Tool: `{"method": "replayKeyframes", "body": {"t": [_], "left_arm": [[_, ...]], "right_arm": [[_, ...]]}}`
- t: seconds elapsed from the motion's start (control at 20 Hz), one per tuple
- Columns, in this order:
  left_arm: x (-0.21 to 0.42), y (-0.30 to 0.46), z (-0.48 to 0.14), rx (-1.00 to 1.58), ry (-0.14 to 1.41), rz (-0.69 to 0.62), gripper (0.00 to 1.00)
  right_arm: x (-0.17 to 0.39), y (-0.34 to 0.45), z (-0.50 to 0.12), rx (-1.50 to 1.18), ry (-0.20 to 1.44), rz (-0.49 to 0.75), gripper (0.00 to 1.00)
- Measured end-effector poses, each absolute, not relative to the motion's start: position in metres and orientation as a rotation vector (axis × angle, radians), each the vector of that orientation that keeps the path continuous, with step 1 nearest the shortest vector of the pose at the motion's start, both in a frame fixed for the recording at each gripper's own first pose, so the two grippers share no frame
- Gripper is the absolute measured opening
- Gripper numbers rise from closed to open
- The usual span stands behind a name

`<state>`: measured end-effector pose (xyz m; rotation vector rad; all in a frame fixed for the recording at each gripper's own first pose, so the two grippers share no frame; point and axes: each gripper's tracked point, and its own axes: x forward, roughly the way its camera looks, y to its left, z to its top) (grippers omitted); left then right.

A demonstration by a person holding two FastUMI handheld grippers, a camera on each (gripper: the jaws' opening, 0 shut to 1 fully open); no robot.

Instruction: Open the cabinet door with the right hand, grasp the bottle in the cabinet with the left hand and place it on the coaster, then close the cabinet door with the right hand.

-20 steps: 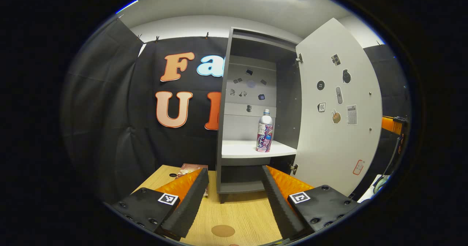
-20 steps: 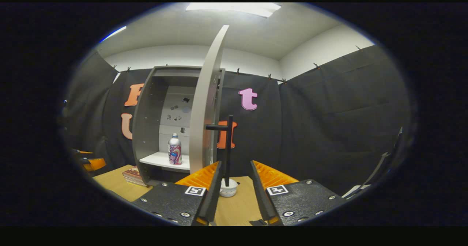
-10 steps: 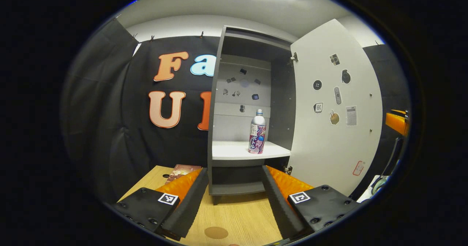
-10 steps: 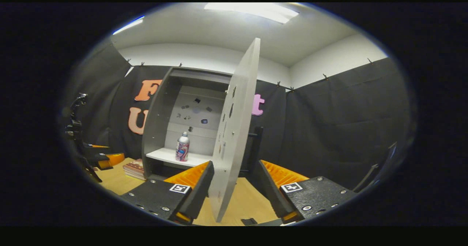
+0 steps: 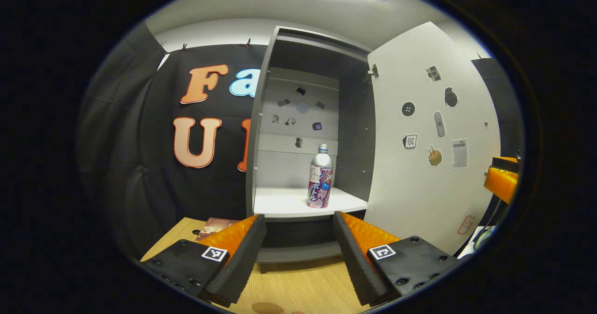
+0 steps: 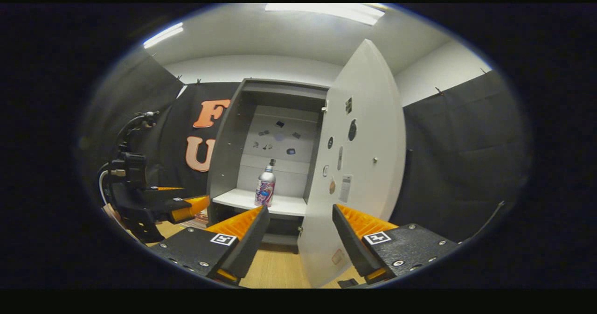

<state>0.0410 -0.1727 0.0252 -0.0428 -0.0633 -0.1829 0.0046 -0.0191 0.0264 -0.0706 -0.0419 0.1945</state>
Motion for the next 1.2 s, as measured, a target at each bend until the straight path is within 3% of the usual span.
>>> {"method": "replayKeyframes", "body": {"t": [0.45, 0.8, 1.2], "left_arm": [[0.144, -0.199, 0.042, -0.017, -0.109, -0.316, 0.94], [0.204, -0.249, 0.047, -0.038, -0.105, -0.45, 0.94], [0.258, -0.277, 0.041, -0.011, -0.11, -0.417, 0.94]], "right_arm": [[0.073, 0.028, 0.014, -0.038, -0.045, 0.168, 0.96], [0.095, 0.037, 0.005, -0.055, -0.01, 0.142, 0.95], [0.109, 0.031, -0.005, -0.015, -0.008, 0.18, 0.95]]}}
